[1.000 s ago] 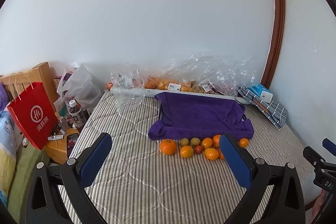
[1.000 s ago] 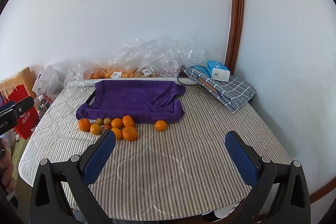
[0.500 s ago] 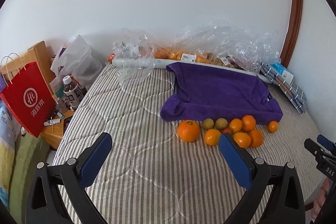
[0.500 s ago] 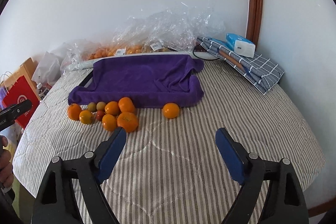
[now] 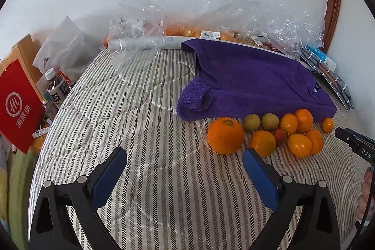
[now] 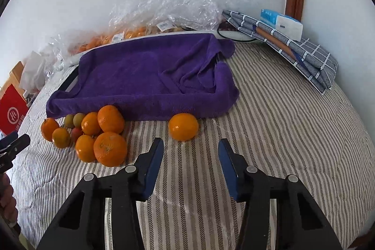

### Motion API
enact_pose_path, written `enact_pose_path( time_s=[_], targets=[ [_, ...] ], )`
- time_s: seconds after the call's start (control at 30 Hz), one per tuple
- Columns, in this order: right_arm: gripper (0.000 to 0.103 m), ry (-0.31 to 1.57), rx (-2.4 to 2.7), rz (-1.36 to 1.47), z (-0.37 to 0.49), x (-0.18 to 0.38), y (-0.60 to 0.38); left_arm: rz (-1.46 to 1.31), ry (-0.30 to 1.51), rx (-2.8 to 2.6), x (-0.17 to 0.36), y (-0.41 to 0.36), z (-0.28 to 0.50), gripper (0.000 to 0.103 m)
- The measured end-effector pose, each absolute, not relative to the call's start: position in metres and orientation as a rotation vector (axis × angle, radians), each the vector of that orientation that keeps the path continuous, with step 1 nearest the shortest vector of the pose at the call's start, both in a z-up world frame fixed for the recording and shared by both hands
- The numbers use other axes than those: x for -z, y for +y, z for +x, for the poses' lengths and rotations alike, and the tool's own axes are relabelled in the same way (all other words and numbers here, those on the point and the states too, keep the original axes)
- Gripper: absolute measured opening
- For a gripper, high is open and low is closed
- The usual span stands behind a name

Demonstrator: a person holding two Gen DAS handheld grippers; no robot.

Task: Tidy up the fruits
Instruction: 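Grasp a lone orange with the right gripper while the left gripper grasps a large orange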

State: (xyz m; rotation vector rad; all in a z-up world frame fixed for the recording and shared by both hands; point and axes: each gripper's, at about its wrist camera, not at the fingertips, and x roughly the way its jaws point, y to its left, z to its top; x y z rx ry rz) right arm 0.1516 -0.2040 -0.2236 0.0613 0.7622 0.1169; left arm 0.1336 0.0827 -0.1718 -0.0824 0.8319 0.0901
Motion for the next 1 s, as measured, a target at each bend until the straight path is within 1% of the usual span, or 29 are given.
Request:
enact_pose_path(
  time_s=[0.1, 0.17, 0.3, 0.37, 0.43, 0.53, 0.67, 0.8, 1.0],
  targets=[
    [0.049, 0.787, -0.144, 0.074, 0.164, 0.229, -0.200, -0.095, 0.847, -0.086, 0.179, 0.087, 0.138, 0.098],
    [0.048, 0.797, -0.149, 0.072, 0.172, 0.231, -0.197, -0.105, 0.856, -0.074, 0.183, 0.090, 0.140, 0.093],
    [0.038, 0.806, -0.143, 0.078, 0.183, 0.238, -0.194, -0.134, 0.876, -0.034, 0.190, 0.092, 0.144, 0.087],
    [0.036, 0.798, -0.139, 0.078, 0.185, 0.240, -0.192, -0.137, 0.883, -0.009, 0.193, 0.090, 0.146, 0.083],
    [0.035, 0.798, -0.140, 0.069, 0.186, 0.240, -0.192, -0.129, 0.887, 0.013, 0.195, 0.087, 0.148, 0.083],
    [0.034, 0.797, -0.153, 0.065, 0.187, 0.240, -0.192, -0.130, 0.883, 0.047, 0.195, 0.081, 0.152, 0.082],
    [0.034, 0.790, -0.159, 0.046, 0.178, 0.239, -0.191, -0.114, 0.895, 0.055, 0.198, 0.072, 0.162, 0.075],
    [0.034, 0.798, -0.173, 0.034, 0.166, 0.240, -0.191, -0.125, 0.900, 0.066, 0.199, 0.068, 0.172, 0.074],
    [0.034, 0.806, -0.199, 0.037, 0.157, 0.241, -0.191, -0.115, 0.904, 0.071, 0.200, 0.062, 0.182, 0.063]
  ],
)
